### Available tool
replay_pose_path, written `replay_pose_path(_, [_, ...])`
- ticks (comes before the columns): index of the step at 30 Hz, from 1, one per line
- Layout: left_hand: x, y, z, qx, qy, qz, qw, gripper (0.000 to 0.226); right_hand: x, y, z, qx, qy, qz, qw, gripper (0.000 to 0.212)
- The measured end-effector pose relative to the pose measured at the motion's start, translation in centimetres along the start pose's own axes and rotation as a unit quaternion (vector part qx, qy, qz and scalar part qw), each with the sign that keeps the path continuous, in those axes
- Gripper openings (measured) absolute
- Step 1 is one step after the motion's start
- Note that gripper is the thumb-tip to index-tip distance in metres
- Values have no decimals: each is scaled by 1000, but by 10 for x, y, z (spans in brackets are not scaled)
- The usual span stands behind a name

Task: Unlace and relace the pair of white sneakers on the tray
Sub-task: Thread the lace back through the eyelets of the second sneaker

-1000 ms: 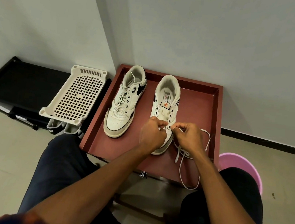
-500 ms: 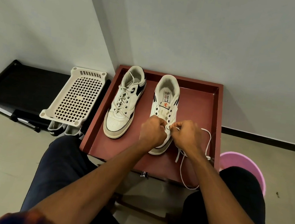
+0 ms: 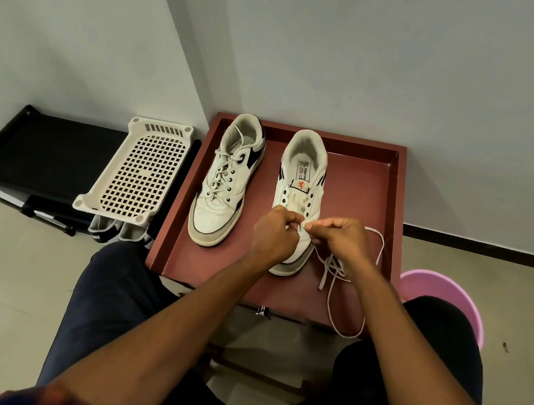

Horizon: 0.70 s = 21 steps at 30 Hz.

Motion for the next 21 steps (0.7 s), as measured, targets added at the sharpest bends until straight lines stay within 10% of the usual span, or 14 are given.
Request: replay_pose_path(21, [31, 27, 14, 79, -25, -174, 981, 9, -1, 4, -1, -76, 38, 3, 996, 7])
Point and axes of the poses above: each hand's wrist, its own x-axis towards the middle knuckle, its own y-axis out of the back of the hand, z = x × y, the point moved 5 cm from there along x, towards the middle knuckle, and after that the axes turned 7 degrees about -z, right-handed, at the moved point
